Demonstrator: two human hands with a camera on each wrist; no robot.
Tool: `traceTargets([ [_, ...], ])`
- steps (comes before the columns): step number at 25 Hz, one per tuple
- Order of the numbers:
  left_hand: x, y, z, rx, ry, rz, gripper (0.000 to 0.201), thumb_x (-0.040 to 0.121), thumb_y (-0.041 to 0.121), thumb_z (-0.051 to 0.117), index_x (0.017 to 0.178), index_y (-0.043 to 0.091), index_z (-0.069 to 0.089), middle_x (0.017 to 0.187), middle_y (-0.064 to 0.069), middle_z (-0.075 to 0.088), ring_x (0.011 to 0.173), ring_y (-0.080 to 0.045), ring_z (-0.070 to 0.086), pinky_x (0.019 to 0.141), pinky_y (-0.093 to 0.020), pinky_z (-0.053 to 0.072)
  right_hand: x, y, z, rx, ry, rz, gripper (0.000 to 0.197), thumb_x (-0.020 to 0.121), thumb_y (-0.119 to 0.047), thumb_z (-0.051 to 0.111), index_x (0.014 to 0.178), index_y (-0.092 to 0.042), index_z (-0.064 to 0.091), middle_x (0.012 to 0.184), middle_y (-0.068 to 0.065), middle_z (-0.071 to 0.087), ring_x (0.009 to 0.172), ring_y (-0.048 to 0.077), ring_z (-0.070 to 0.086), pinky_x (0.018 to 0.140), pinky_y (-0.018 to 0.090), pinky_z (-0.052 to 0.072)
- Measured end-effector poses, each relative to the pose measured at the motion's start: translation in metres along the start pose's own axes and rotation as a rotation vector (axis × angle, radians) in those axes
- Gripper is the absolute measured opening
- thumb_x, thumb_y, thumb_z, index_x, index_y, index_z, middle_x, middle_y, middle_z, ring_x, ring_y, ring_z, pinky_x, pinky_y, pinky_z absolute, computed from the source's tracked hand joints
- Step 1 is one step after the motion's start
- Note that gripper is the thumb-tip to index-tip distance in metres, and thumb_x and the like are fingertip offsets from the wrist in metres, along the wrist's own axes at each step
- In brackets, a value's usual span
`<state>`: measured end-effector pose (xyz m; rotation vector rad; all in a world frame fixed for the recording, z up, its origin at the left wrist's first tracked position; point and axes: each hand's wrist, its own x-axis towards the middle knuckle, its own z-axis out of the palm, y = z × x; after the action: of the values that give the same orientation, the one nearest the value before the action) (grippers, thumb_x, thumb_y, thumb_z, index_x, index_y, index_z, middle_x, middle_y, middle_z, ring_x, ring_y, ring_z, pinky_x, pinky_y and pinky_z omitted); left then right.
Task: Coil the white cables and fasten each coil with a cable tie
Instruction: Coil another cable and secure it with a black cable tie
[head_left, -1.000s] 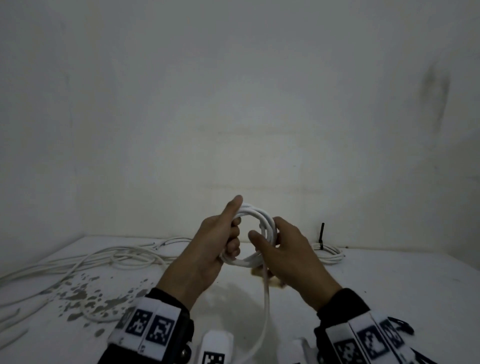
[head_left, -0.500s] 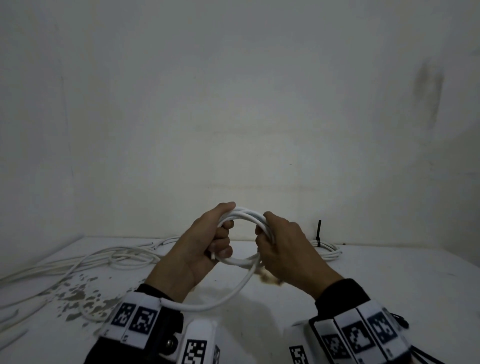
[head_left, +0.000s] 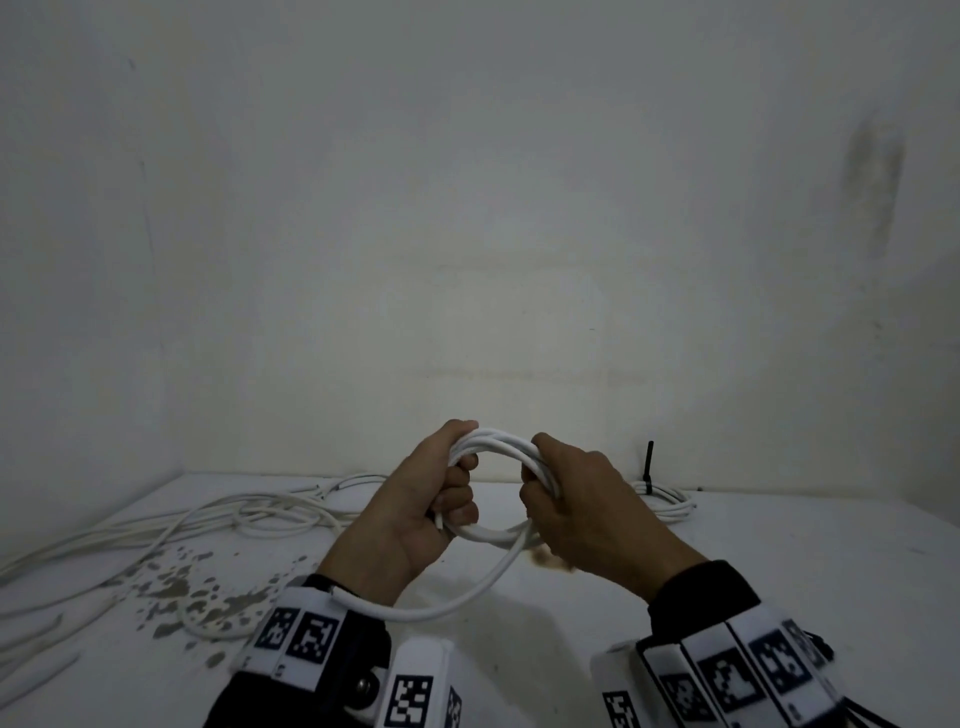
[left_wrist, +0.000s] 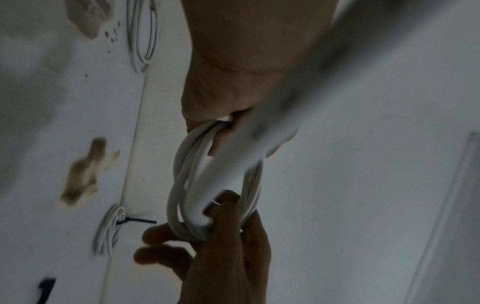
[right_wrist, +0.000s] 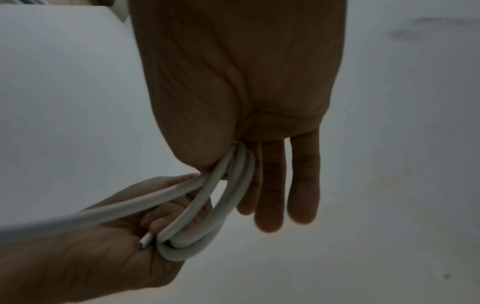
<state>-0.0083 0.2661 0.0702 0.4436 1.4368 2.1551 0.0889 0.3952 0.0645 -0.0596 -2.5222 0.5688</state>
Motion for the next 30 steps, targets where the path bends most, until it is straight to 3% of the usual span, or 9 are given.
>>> traceTargets([
  [2,0.0,-0.001,0.0,-0.04,-0.003,-0.002,0.043,0.097,0.037,0.052,0.063,0.012,0.043,0.038,0.008,0.019,0.028,-0.007,0.018,0.034,-0.019,0.019,-0.002,0.0,0.0,-0.059,0.094,-0.003,0.006,0.099,-0.027,0.048,0.103,-0.024,0.046,0.073,-0.004,0.057,0.061,0.018,0.058,0.059,0.038,0.052],
  [5,0.002,0.002,-0.005,-0.162,-0.033,-0.04,0.044,0.098,0.041,0.048,0.066,0.011,0.046,0.039,0.008,0.022,0.029,-0.007,0.021,0.035,-0.02,0.025,-0.011,0.0,-0.001,-0.005,0.059,-0.094,0.043,0.101,-0.029,0.047,0.139,-0.041,0.029,0.11,-0.003,0.051,0.087,0.016,0.06,0.074,0.033,0.053],
  [8,0.004,0.016,-0.016,-0.316,-0.034,-0.039,0.043,0.099,0.04,0.043,0.069,0.01,0.049,0.042,0.007,0.027,0.032,-0.008,0.025,0.037,-0.018,0.03,-0.011,0.001,-0.005,-0.051,-0.075,-0.199,0.051,0.096,-0.014,0.05,0.136,-0.046,0.044,0.152,-0.002,0.021,0.142,0.019,0.026,0.101,0.026,0.039],
  [10,0.004,0.026,-0.024,-0.395,-0.045,0.004,0.04,0.099,0.035,0.04,0.07,0.01,0.049,0.045,0.007,0.031,0.034,-0.009,0.028,0.039,-0.018,0.034,-0.011,-0.003,-0.009,-0.115,-0.093,-0.272,0.042,0.096,-0.021,0.055,0.129,-0.047,0.056,0.158,-0.006,0.018,0.146,0.007,0.01,0.107,0.024,0.031],
  [15,0.004,0.031,-0.031,-0.467,-0.126,0.019,0.045,0.103,0.033,0.032,0.065,0.012,0.045,0.054,0.005,0.035,0.044,-0.01,0.035,0.051,-0.024,0.04,-0.014,-0.018,-0.014,-0.223,-0.144,-0.338,0.044,0.099,-0.052,0.04,0.142,-0.046,0.046,0.156,-0.012,0.025,0.14,0.004,0.023,0.107,0.025,0.038],
  [19,0.002,0.028,-0.022,-0.503,-0.129,0.058,0.044,0.106,0.033,0.027,0.071,0.011,0.044,0.061,0.002,0.038,0.051,-0.012,0.038,0.063,-0.026,0.036,-0.015,-0.021,-0.006,-0.29,-0.14,-0.317,0.046,0.101,-0.052,0.035,0.144,-0.037,0.043,0.13,-0.011,0.039,0.096,0.003,0.046,0.08,0.023,0.048],
  [25,0.0,0.019,-0.003,-0.428,-0.142,0.021,0.053,0.103,0.04,0.036,0.059,0.011,0.048,0.051,0.0,0.044,0.044,-0.011,0.045,0.051,-0.023,0.043,-0.01,-0.032,0.008,-0.167,0.125,-0.246,0.024,0.091,-0.047,0.064,0.11,-0.033,0.065,0.1,-0.009,0.074,0.068,0.003,0.062,0.062,0.003,0.03],
  [27,-0.004,0.014,0.0,-0.399,-0.16,0.028,0.046,0.101,0.037,0.04,0.063,0.011,0.047,0.056,-0.002,0.044,0.051,-0.012,0.044,0.057,-0.024,0.041,-0.01,-0.031,0.01,-0.076,0.196,-0.209,0.023,0.083,-0.047,0.074,0.09,-0.035,0.055,0.085,-0.008,0.075,0.055,0.0,0.059,0.055,0.006,0.036],
  [30,-0.009,0.01,0.006,-0.364,-0.217,0.018,0.037,0.099,0.036,0.038,0.072,0.012,0.045,0.067,-0.002,0.041,0.06,-0.015,0.039,0.045,-0.022,0.042,-0.009,-0.027,0.007,0.059,0.204,-0.102,0.037,0.074,-0.046,0.082,0.077,-0.033,0.048,0.069,-0.011,0.068,0.054,0.002,0.063,0.05,0.019,0.049],
])
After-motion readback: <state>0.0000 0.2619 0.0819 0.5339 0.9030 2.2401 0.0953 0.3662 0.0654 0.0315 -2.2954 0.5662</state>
